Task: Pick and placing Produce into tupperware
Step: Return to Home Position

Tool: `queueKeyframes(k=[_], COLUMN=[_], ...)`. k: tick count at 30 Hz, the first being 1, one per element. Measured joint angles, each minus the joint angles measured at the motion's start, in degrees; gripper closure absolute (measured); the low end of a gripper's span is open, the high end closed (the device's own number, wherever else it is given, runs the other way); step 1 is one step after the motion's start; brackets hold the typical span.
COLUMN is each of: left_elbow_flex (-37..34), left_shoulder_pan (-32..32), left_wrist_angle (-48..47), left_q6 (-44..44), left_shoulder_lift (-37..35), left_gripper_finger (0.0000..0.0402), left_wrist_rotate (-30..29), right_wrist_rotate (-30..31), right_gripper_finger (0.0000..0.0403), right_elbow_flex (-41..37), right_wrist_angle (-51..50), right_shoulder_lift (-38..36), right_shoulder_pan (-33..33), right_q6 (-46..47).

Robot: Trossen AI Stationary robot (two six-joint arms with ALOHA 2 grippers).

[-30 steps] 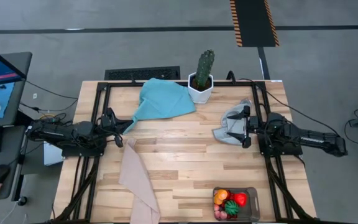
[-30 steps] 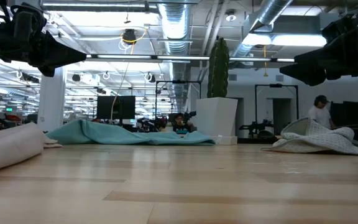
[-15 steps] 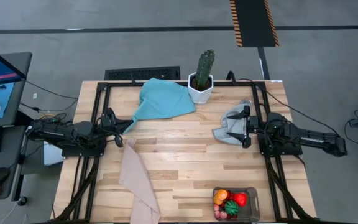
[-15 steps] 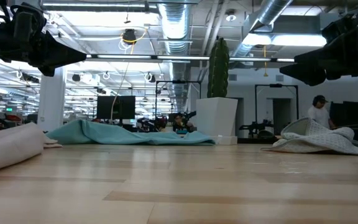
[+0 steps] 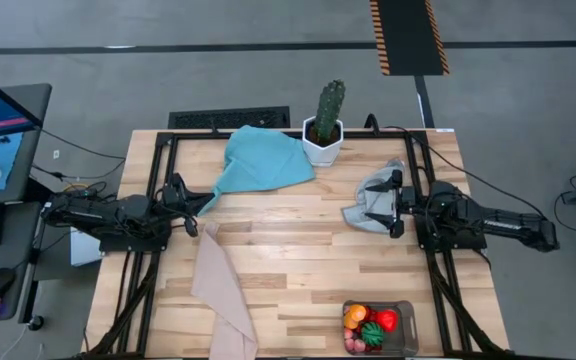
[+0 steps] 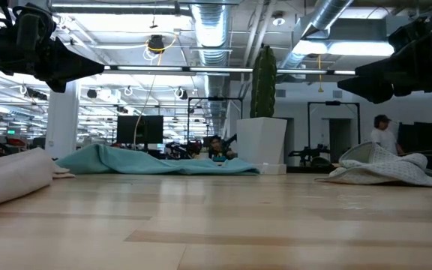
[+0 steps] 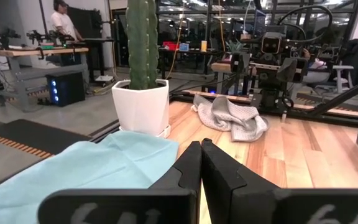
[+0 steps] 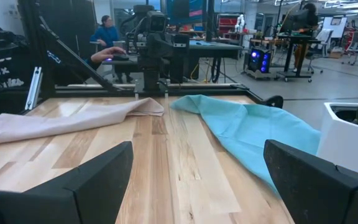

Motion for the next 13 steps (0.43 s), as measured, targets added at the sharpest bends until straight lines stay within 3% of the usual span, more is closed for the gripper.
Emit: queueKeyframes(k=[13], left_elbow_flex=[0.00], left_shoulder_pan=[0.00], left_wrist_angle=[-0.01], left_q6=[0.74], left_shoulder_lift=[0.00], left_gripper_finger=[0.0401], left_wrist_rotate=[0.00], right_wrist_rotate=[-0.01], right_gripper_finger=[0.0017], right_elbow_flex=[0.00], right_wrist_angle=[0.00], right_shoulder_lift=[0.00], right_shoulder_pan=[-0.01], right_q6=[0.00])
